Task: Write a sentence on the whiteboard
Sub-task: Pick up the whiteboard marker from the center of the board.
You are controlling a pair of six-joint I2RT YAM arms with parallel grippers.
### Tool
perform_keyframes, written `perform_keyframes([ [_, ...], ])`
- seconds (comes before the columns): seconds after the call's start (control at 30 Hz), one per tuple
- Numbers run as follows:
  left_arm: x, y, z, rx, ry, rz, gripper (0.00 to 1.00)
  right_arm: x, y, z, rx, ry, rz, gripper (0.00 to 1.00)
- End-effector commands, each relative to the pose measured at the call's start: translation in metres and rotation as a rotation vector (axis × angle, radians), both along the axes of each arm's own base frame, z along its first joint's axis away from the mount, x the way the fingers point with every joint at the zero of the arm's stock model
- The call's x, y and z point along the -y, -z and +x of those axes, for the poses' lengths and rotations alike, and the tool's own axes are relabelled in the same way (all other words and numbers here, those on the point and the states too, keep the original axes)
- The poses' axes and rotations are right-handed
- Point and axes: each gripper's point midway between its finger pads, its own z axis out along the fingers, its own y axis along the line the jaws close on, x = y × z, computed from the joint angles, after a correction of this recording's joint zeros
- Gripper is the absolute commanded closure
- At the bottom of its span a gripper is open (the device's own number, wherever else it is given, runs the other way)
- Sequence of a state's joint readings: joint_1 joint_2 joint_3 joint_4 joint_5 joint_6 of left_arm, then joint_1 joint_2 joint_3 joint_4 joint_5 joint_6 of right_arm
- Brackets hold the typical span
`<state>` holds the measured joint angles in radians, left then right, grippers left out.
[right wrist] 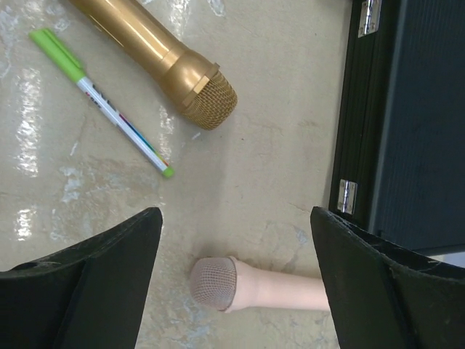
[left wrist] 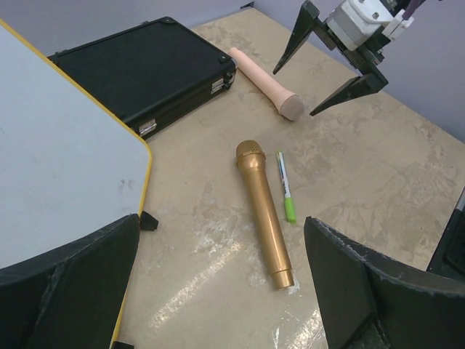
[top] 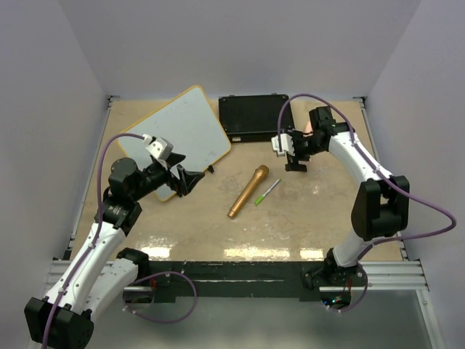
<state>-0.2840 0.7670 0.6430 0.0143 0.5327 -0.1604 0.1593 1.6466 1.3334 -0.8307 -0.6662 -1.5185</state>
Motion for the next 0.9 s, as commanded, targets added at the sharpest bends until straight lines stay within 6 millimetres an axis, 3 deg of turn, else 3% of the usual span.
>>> perform_keyframes([
  [0.0,0.005,-0.014,-0.001,0.069,0.033,-0.005,0.00,-0.002,-0.010,0.016,0.045,-0.001,-0.052,0.15],
  [0.2,0.006,-0.015,-0.003,0.069,0.042,-0.009,0.00,-0.011,0.007,0.029,0.019,-0.007,-0.106,0.23],
  [0.33,0.006,-0.016,-0.004,0.073,0.048,-0.009,0.00,-0.033,0.031,0.005,-0.051,-0.103,-0.170,0.35],
  [0.47,0.007,-0.019,-0.006,0.081,0.052,-0.013,0.00,-0.044,0.058,-0.019,-0.089,-0.162,-0.218,0.41],
  [0.7,0.007,-0.020,-0.007,0.085,0.060,-0.013,0.00,-0.050,0.092,-0.033,-0.136,-0.194,-0.294,0.51],
  [0.87,0.008,-0.019,-0.007,0.083,0.062,-0.013,0.00,-0.049,0.106,-0.036,-0.148,-0.205,-0.327,0.55],
])
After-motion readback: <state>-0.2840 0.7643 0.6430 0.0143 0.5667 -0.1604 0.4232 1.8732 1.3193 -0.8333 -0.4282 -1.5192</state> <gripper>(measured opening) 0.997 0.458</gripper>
